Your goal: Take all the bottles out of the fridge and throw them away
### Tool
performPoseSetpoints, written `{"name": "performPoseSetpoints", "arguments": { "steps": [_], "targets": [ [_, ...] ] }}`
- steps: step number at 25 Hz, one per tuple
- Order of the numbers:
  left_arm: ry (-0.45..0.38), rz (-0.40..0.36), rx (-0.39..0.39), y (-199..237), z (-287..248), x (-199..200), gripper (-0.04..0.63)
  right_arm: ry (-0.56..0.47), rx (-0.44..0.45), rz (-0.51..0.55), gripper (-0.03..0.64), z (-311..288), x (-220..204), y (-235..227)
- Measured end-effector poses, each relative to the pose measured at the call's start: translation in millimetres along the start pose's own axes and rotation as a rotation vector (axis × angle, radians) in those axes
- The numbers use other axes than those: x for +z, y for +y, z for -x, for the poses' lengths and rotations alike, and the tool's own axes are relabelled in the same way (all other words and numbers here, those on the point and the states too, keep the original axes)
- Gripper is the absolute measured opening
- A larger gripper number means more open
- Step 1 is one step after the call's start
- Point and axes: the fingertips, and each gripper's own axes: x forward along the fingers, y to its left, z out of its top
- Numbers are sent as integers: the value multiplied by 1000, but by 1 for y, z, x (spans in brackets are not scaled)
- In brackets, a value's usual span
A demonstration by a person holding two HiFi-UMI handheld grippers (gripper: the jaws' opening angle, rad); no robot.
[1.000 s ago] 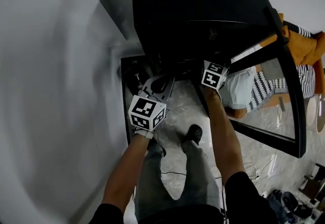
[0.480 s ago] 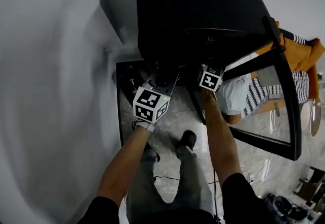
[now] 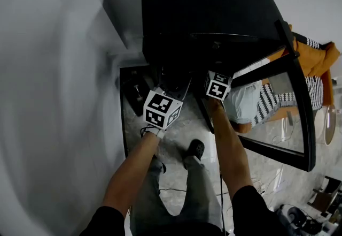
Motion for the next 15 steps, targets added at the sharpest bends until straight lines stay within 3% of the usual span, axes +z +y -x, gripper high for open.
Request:
{"name": "performPoseSetpoints", "arguments": {
  "steps": [7,15],
  "targets": [
    [-1,3,9,6,1,1,3,3,-63,36,276,-3,11,-9],
    [3,6,24,16,-2,-4,3,78,-52,6,276,-28,-2,-13]
  ]
}}
